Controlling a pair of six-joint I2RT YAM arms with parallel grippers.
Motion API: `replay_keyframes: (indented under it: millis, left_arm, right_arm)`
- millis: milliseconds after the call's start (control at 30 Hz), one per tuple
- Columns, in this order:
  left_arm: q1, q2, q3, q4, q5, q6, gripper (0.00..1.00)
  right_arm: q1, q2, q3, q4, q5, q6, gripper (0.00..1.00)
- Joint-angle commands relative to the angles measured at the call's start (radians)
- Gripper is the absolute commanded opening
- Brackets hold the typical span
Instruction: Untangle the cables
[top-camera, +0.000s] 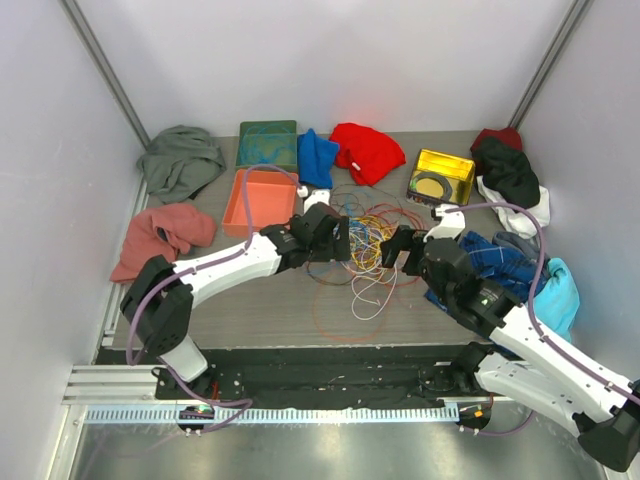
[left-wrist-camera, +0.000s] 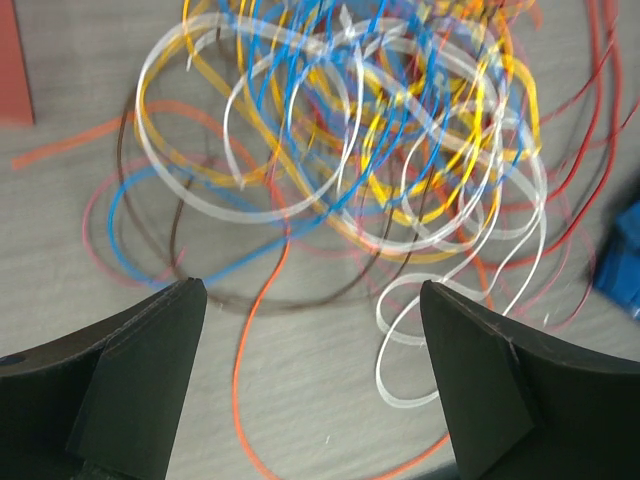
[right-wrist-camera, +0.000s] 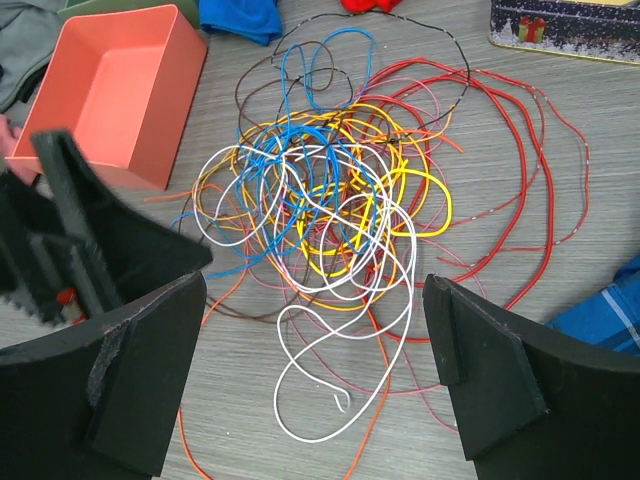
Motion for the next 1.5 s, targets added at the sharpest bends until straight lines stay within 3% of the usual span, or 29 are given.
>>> replay_keyframes:
  millis: [0,367,800,967,1233,1467]
  left_arm:
    - [0.03,0.082,0.11,0.139,-0.043,0.031,0.92]
    - [0.156,0.353,0.343,0.226,0.072,0.045,0.83]
    - [0.176,0.518,0.495,0.266,0.184,0.043,0.7]
    - [0.176,0.556,0.515,0.249,0.201,0.049,0.54]
    - [0.176,0.484,0.492,0.231,0.171,0.1,0.0]
    - [0.176,0.153,0.391,0.154,0.122,0.163,0.0]
  right_arm:
    - [-0.002,-0.047,0.016,0.008,0.029,0.021,1.0]
    - [-0.002,-0.069,0.019,-0.029,0.054,0.002,1.0]
    - [-0.004,-0.046,0.014,-0.029,0.089,-0.033,1.0]
    - [-0.004,-0.032,0.014,-0.027,0.097,-0.036,1.0]
    - [-0.004,-0.039,0.013,-0.027,0.095,-0.027,1.0]
    - [-0.004,-0.059,0.006,-0.02,0.072,0.002,1.0]
